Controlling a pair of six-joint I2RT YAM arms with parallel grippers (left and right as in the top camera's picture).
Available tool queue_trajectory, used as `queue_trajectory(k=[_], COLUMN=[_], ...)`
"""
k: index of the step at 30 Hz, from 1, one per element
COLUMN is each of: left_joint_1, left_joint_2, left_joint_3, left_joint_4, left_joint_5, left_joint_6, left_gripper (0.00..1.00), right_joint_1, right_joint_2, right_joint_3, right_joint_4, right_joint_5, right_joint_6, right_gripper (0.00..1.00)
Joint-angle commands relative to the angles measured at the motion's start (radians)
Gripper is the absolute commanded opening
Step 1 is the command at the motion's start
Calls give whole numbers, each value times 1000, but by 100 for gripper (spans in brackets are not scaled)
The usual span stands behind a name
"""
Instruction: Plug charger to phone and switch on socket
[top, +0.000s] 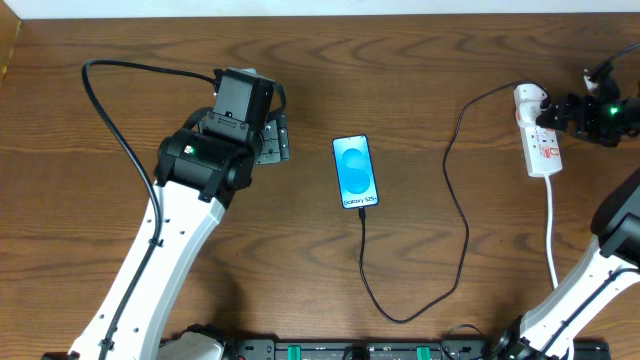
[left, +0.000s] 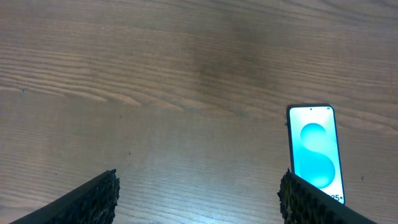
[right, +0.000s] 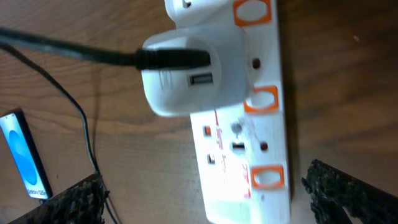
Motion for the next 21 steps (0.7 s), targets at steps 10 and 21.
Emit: queue_trajectory(k=[10,21], left_joint_1=[1,1], left_joint_2=[0,0], left_joint_3=[9,9], left_joint_4=[-3,-3], left_joint_5=[-20,-21], left_joint_6=[13,13], left_gripper=[82,82], right_joint_1=[29,50], right_joint_2=[68,68], right_joint_3=[17,16], right_joint_4=[64,96], right_joint_5=[-61,-64], right_joint_6=[-48,-48], right_gripper=[99,99])
